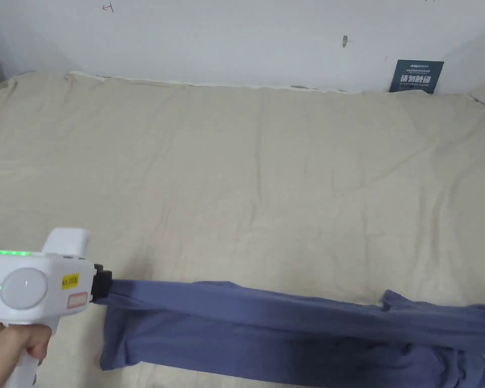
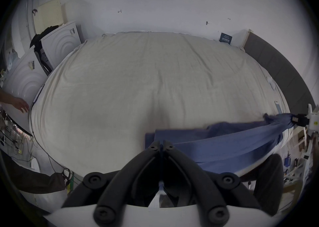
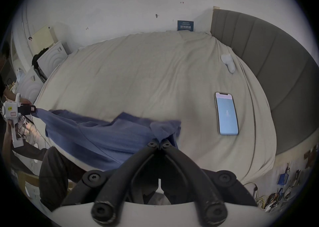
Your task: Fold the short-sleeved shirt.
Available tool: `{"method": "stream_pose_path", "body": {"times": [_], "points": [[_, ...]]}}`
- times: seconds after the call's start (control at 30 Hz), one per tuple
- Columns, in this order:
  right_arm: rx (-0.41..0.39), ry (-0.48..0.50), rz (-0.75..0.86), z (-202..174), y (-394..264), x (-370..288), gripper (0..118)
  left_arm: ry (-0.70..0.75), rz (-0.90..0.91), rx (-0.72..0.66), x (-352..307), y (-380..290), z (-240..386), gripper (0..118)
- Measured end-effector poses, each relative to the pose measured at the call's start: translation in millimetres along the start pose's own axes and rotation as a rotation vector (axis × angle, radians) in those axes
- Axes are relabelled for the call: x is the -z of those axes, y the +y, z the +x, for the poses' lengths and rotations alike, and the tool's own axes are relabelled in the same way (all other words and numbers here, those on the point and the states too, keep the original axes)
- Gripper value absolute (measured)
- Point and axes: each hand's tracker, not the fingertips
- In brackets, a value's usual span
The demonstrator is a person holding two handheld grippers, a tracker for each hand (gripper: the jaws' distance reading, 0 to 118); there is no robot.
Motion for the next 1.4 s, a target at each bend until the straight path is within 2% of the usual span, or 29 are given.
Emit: {"method": "stream_pose_path", "body": {"times": [0.2, 0.4, 0.43, 0.47, 0.5, 0.53, 0.57, 0.6, 0.63, 0.67, 0.7, 0.8, 0.83, 0.87, 0.9, 0.93, 1.0, 1.03, 1.13, 1.17, 1.23, 1.33, 1.37, 1.4], "points": [[0.004, -0.008, -0.092, 2.5, -37.4, 13.1, 0, 0.014, -0.072, 0.018, 1.5, -42.6, -0.4, 0], [0.017, -0.025, -0.138, 5.8, -49.7, 40.9, 0, 0.002, -0.153, -0.028, 44.2, -58.2, -18.2, 0], [0.022, -0.029, -0.153, 5.5, -49.7, 45.4, 2, 0.009, -0.179, -0.041, 50.9, -59.9, -19.4, 0], [0.022, -0.035, -0.158, 4.5, -50.7, 48.2, 13, 0.013, -0.194, -0.055, 55.0, -61.3, -20.0, 1], [0.022, -0.049, -0.162, 2.7, -51.6, 49.7, 41, -0.003, -0.19, -0.059, 57.9, -62.7, -18.4, 14], [0.018, -0.092, -0.174, 1.4, -52.2, 49.8, 87, 0.015, -0.193, -0.059, 59.8, -63.3, -17.7, 69], [0.018, -0.143, -0.184, 0.6, -53.0, 49.5, 106, 0.03, -0.193, -0.061, 60.7, -63.9, -17.7, 112], [0.034, -0.147, -0.179, 1.6, -54.6, 47.1, 107, 0.042, -0.191, -0.056, 60.8, -64.7, -20.4, 117], [0.051, -0.115, -0.15, 3.6, -55.3, 38.0, 107, 0.048, -0.196, -0.054, 57.9, -67.6, -23.2, 113], [0.07, -0.109, -0.134, 4.2, -54.7, 30.1, 107, 0.023, -0.091, -0.059, 52.8, -63.4, -28.6, 113], [0.091, -0.105, -0.129, 3.8, -53.3, 21.5, 107, 0.057, -0.165, -0.061, 48.3, -64.0, -35.8, 113], [0.108, -0.109, -0.058, -4.5, -48.5, 0.3, 107, 0.074, -0.136, -0.088, 28.9, -57.8, -48.3, 113], [0.105, -0.086, -0.021, -8.8, -46.3, -5.0, 98, 0.058, -0.113, -0.133, 24.5, -54.7, -54.6, 108], [0.091, -0.083, 0.003, -12.9, -43.5, -9.4, 72, 0.03, -0.079, -0.17, 20.2, -52.3, -61.2, 86], [0.074, -0.087, 0.015, -19.9, -40.0, -10.4, 22, -0.042, -0.052, -0.219, 13.2, -50.2, -62.1, 40], [0.084, -0.11, 0.03, -24.4, -34.1, -12.5, 0, -0.086, -0.072, -0.27, 18.9, -46.8, -68.7, 0], [0.052, -0.044, 0.032, -30.7, -18.6, -14.0, 0, -0.14, -0.094, -0.302, 24.9, -41.1, -80.6, 0], [0.059, -0.047, 0.037, -34.2, -13.4, -14.9, 0, -0.151, -0.086, -0.318, 4.9, -40.1, -54.7, 0], [0.055, -0.04, 0.05, -46.6, -0.5, -13.5, 0, -0.169, -0.112, -0.287, 5.7, -32.2, -50.9, 0], [0.059, -0.033, 0.053, -48.3, 3.9, -13.8, 0, -0.216, -0.119, -0.307, 39.6, -32.9, -76.5, 0], [0.059, -0.027, 0.051, -56.2, 2.7, -11.7, 0, -0.279, -0.138, -0.297, 50.6, -29.2, -80.1, 0], [0.059, -0.023, 0.048, -63.4, 1.9, -9.2, 0, -0.3, -0.122, -0.272, 54.1, -24.9, -71.7, 0], [0.061, -0.026, 0.044, -65.0, 4.4, -8.6, 0, -0.351, -0.136, -0.269, 59.2, -22.9, -72.1, 6], [0.062, -0.032, 0.042, -65.9, 6.6, -8.1, 0, -0.355, -0.137, -0.277, 62.9, -21.0, -73.9, 43]]}}
